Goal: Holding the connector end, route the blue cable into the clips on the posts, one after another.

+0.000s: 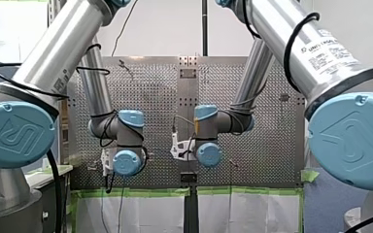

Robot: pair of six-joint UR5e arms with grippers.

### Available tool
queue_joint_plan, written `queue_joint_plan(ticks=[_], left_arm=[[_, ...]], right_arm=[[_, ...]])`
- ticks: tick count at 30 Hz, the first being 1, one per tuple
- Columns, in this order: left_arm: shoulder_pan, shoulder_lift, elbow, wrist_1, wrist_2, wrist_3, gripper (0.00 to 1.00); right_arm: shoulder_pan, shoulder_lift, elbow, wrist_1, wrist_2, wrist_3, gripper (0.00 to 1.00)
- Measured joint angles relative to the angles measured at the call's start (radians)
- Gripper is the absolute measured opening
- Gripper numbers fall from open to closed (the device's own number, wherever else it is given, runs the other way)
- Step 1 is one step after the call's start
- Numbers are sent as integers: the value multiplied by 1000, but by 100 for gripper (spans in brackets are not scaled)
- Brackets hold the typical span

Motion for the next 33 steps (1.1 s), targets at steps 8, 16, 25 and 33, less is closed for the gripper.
queue_joint_plan(ticks=[8,16,25,33], left_arm=[[-20,-79,0,0,-34,-1,0],[-22,-92,0,0,-36,-2,0],[-11,-28,4,-51,-14,-66,0],[60,50,5,-129,48,-132,0]], right_arm=[[55,89,-2,2,89,2,0],[58,136,-2,2,126,3,0],[36,76,11,26,123,53,0],[27,5,11,46,57,57,0]])
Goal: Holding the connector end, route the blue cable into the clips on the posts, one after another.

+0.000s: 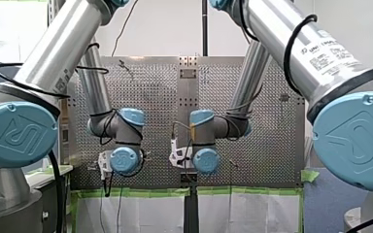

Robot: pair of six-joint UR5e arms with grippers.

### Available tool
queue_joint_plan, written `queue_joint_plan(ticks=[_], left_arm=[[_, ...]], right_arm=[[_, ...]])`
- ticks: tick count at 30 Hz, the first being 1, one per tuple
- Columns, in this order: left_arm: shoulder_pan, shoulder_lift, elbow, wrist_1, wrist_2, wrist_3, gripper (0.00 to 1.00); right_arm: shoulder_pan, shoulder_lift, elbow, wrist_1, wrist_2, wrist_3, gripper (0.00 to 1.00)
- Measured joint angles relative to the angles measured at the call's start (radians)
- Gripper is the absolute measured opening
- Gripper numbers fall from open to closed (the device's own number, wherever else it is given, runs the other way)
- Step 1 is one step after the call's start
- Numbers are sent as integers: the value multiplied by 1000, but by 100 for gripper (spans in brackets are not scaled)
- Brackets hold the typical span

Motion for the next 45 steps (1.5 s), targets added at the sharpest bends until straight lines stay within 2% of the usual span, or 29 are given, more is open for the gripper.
queue_joint_plan(ticks=[10,13,17,20,32,37,41,45], left_arm=[[48,97,0,-97,5,26,0],[60,125,0,-125,4,27,0],[75,161,2,-161,4,23,0],[86,186,14,-186,4,26,0],[119,309,132,-309,-27,43,0],[132,361,172,-361,-42,44,0],[143,398,189,-398,-51,43,0],[154,439,198,-439,-54,43,0]], right_arm=[[-4,-92,-51,66,-91,3,0],[-5,-119,-69,75,-118,16,0],[-8,-153,-85,82,-153,43,0],[-13,-180,-96,101,-174,52,0],[-23,-287,-124,144,-207,61,0],[-34,-284,-145,152,-218,62,0],[-41,-252,-179,175,-230,57,0],[-38,-218,-214,199,-235,46,0]])
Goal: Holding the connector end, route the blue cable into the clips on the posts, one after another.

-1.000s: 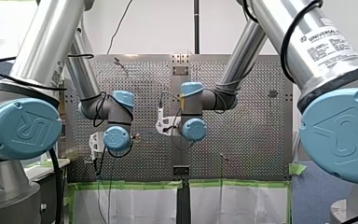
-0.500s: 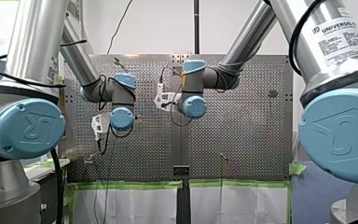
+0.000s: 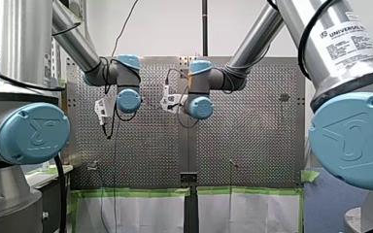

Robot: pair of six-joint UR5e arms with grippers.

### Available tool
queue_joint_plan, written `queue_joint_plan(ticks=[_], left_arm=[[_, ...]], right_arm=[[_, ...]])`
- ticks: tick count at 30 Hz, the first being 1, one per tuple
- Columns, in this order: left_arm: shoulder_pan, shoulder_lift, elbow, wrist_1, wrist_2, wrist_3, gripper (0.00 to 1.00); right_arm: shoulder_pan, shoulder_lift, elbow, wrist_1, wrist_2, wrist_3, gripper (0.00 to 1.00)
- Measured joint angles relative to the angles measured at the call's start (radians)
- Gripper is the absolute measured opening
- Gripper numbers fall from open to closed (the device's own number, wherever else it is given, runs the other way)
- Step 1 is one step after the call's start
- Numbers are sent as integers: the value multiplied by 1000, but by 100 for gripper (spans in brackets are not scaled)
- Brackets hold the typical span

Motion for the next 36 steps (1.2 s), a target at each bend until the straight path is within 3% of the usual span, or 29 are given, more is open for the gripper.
queue_joint_plan(ticks=[4,9,15,20,36], left_arm=[[13,37,7,-38,-2,0,0],[26,88,42,-88,-3,18,0],[42,153,81,-131,-3,25,0],[53,198,106,-153,-3,23,0],[100,189,234,-213,10,-6,0]], right_arm=[[5,15,-35,17,-4,-6,0],[7,-19,-83,55,-17,-1,0],[7,-77,-146,104,-60,2,0],[8,-92,-193,122,-76,3,0],[16,-54,-257,149,-90,5,0]])
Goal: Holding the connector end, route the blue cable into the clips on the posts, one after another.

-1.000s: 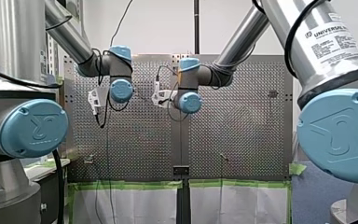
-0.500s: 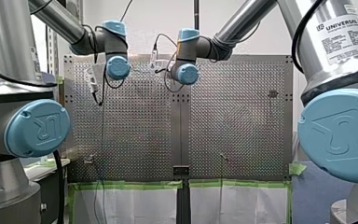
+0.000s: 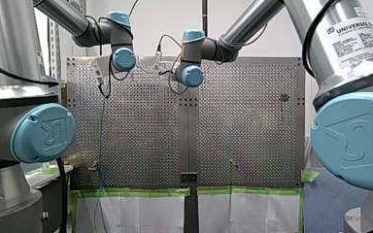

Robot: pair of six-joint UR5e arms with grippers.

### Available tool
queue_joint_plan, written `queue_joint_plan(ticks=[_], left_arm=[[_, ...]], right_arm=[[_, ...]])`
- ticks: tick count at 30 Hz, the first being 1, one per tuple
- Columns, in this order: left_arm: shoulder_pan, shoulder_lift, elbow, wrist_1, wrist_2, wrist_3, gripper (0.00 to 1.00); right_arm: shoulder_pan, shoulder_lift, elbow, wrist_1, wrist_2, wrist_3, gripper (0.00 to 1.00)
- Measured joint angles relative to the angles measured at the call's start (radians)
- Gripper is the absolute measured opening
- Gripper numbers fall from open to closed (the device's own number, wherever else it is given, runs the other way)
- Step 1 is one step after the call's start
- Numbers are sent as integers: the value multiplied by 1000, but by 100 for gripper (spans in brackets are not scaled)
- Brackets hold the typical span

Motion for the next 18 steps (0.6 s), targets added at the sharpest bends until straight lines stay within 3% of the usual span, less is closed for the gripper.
queue_joint_plan(ticks=[9,18], left_arm=[[36,8,56,-30,31,-3,0],[73,-5,69,-36,84,-5,0]], right_arm=[[14,16,-75,41,-1,3,0],[12,26,-164,75,-3,19,0]])
